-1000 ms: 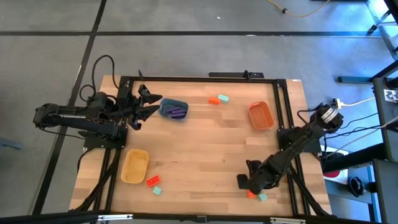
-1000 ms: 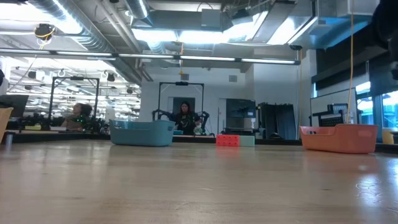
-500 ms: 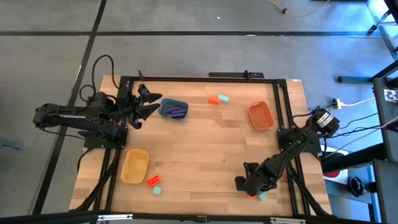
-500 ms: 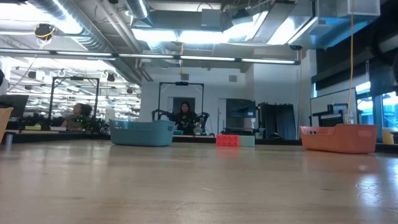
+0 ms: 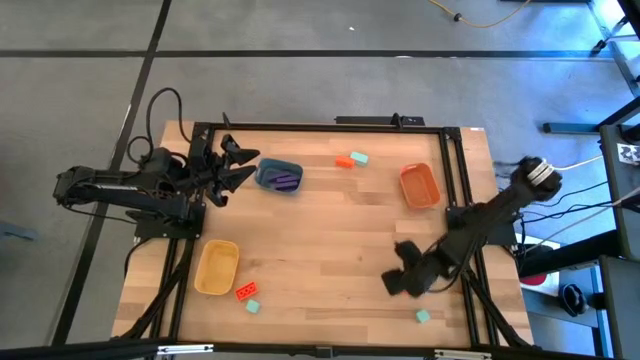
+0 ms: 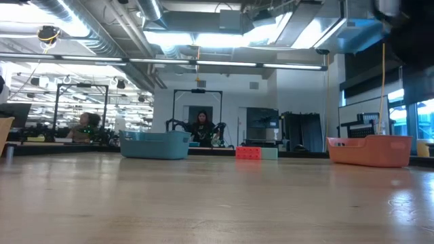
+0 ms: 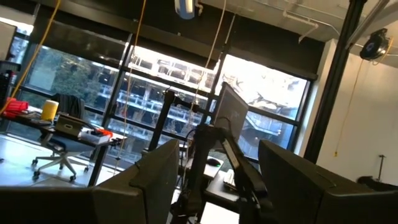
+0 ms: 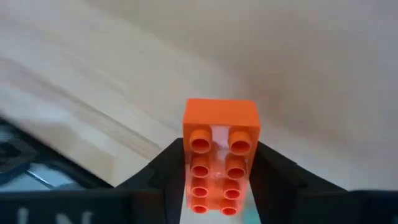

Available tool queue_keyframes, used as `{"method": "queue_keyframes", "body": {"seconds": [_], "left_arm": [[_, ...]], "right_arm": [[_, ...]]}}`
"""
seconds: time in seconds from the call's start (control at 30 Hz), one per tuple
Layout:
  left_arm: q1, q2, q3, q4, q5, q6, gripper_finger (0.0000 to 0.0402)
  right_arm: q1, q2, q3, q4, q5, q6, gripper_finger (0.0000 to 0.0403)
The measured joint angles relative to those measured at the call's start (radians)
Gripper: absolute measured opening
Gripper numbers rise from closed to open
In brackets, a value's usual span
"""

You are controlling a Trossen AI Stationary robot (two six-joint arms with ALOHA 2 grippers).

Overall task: Sort & place blocks by color
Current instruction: Put the right orange 8 stud game piece into the orange bin

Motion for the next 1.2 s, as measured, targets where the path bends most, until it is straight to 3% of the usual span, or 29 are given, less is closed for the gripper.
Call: {"method": "queue_keyframes", "body": {"seconds": [0.1,0.23,0.33,0.47,0.6,0.67,0.87,1.2], "left_arm": [[0.000,-0.005,0.000,0.002,-0.012,0.000,0.0212],[0.000,-0.004,0.000,0.001,-0.014,0.000,0.0212],[0.000,-0.005,0.000,-0.003,-0.013,-0.003,0.0212],[0.000,-0.005,0.001,-0.053,-0.011,-0.016,0.0212],[0.000,0.002,0.001,-0.115,-0.010,-0.070,0.0212],[0.000,0.015,0.001,-0.141,-0.010,-0.093,0.0212],[0.000,0.070,0.001,-0.143,-0.010,-0.115,0.0212],[0.001,0.096,0.001,-0.141,-0.014,-0.164,0.0212]], "right_arm": [[-0.088,-0.127,-0.006,0.004,0.105,-0.243,0.0142],[-0.269,-0.234,-0.039,0.165,0.091,-0.643,0.0142],[-0.433,-0.246,-0.077,0.390,-0.016,-0.918,0.0142],[-0.641,-0.188,-0.095,0.699,-0.201,-1.165,0.0142],[-0.793,-0.131,-0.092,1.013,-0.338,-1.279,0.0142],[-0.835,-0.118,-0.064,1.085,-0.392,-1.321,0.0142],[-0.868,-0.119,0.028,1.034,-0.451,-1.469,0.0142],[-0.868,-0.119,0.062,0.970,-0.454,-1.502,0.0142]]}}
